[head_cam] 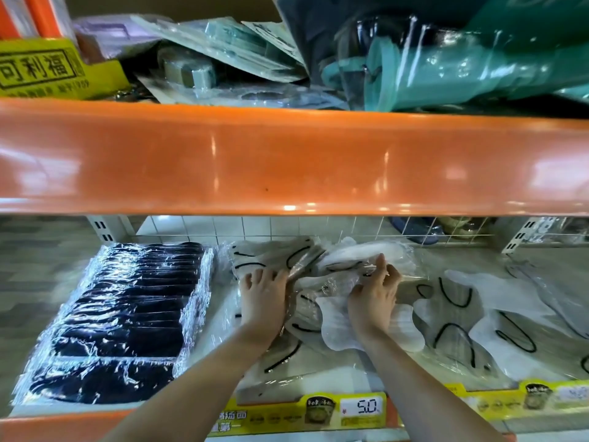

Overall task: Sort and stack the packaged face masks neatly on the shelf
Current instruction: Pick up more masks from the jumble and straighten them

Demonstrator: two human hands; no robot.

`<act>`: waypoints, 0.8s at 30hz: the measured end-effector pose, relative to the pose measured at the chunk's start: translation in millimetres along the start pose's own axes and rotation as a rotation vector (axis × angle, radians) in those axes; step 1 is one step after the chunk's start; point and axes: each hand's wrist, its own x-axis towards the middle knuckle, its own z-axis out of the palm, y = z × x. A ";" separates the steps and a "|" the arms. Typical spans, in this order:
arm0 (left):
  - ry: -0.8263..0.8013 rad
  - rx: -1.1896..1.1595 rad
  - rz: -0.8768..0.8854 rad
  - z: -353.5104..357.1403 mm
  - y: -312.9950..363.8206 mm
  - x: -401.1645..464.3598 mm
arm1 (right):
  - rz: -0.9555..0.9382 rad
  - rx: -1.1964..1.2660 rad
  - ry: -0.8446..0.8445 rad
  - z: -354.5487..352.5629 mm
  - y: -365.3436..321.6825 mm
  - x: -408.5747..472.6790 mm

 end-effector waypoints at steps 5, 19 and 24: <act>0.041 -0.014 0.194 -0.2 0.9 -16.6 | 0.024 0.009 -0.009 0.3 -0.6 1.0; -0.222 -0.132 -0.191 -11.6 -36.1 23.2 | 0.041 -0.008 -0.031 -0.1 -0.6 -0.5; -0.303 -0.065 -0.161 -6.7 -31.5 25.2 | 0.046 0.031 -0.012 -0.7 -1.5 0.0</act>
